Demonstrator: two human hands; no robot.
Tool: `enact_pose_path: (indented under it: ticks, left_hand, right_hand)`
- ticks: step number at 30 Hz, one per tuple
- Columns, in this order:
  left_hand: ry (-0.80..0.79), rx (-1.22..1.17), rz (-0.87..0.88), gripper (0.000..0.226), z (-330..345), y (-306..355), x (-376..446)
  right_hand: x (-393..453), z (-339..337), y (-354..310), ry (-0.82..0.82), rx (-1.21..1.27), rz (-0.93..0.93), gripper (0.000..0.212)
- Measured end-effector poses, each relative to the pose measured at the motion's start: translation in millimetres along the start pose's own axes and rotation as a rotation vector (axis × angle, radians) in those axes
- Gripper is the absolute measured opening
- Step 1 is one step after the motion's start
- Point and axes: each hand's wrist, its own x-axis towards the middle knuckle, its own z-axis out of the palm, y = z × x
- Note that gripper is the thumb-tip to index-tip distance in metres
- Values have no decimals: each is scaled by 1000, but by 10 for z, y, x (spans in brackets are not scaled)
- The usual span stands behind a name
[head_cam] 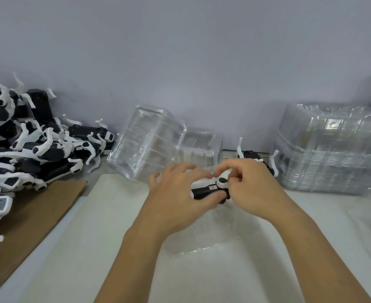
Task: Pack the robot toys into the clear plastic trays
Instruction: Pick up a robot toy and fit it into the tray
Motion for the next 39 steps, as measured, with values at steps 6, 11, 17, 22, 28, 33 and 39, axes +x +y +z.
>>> enact_pose_path:
  ticks: [6, 11, 17, 22, 28, 33, 39]
  left_hand:
    - [-211, 90, -65, 93, -60, -9, -24]
    - [-162, 99, -60, 75, -28, -1, -34]
    - [0, -192, -131, 72, -93, -12, -8]
    - [161, -807, -154, 58, -266, -3, 34]
    - [131, -1508, -293, 68, -274, 113, 42]
    - [78, -1855, -221, 85, -205, 48, 15]
    - [-52, -1974, -150, 91, -145, 28, 13]
  right_hand:
    - [6, 7, 6, 108, 35, -8, 46]
    - [18, -51, 34, 345, 81, -17, 43]
    - [25, -220, -7, 568, 228, -36, 41]
    - [-4, -290, -113, 710, 465, -41, 32]
    - [-28, -6, -324, 304, 379, -266, 17]
    - [-35, 80, -416, 301, 427, -351, 15]
    - [-45, -8, -476, 235, 469, -400, 23]
